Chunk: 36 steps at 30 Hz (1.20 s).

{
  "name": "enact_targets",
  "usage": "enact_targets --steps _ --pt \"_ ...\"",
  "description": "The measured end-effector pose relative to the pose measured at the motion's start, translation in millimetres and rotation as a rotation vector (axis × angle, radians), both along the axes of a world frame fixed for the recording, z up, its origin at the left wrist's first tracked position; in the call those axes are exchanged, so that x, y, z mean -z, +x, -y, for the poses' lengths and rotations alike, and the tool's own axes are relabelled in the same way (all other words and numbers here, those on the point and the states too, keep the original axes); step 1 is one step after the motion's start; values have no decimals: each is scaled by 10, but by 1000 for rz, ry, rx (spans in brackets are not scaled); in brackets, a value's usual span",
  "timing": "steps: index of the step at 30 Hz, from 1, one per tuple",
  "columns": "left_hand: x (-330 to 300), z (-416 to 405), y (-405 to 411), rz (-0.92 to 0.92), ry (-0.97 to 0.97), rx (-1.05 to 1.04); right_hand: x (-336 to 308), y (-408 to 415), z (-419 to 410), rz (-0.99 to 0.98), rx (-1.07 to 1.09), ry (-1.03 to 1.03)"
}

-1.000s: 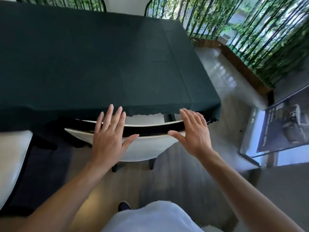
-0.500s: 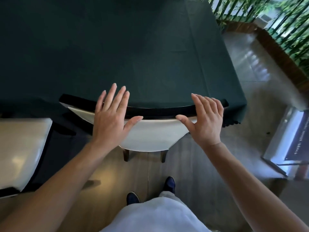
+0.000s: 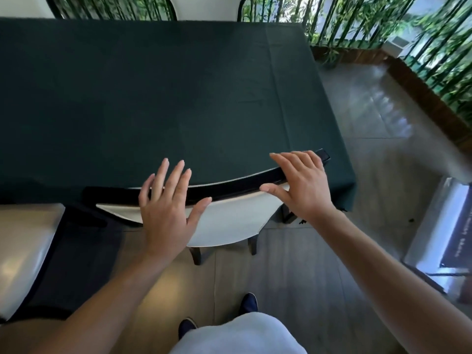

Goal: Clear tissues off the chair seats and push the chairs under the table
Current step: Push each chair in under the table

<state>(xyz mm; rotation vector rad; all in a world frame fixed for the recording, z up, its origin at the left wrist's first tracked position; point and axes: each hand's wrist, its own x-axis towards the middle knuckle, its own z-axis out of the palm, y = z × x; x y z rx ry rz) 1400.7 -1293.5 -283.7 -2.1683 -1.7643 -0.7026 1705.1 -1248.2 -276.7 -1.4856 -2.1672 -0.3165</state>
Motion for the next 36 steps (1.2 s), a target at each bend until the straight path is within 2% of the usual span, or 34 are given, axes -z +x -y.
enact_targets --steps 6,14,18,22,26,36 --pt "225 274 200 -32 27 -14 232 184 243 -40 -20 32" --pt "217 210 125 -65 7 -14 183 105 237 -6 7 -3" --pt "151 78 -14 -63 -18 17 -6 6 113 125 13 -91" --pt "58 -12 -153 -66 -144 32 -30 -69 25 93 -39 -191" --pt "5 -126 -195 -78 -230 38 -78 -116 -13 123 13 -308" --pt "65 -420 -552 -75 -252 112 -24 -471 -65 139 104 -353"
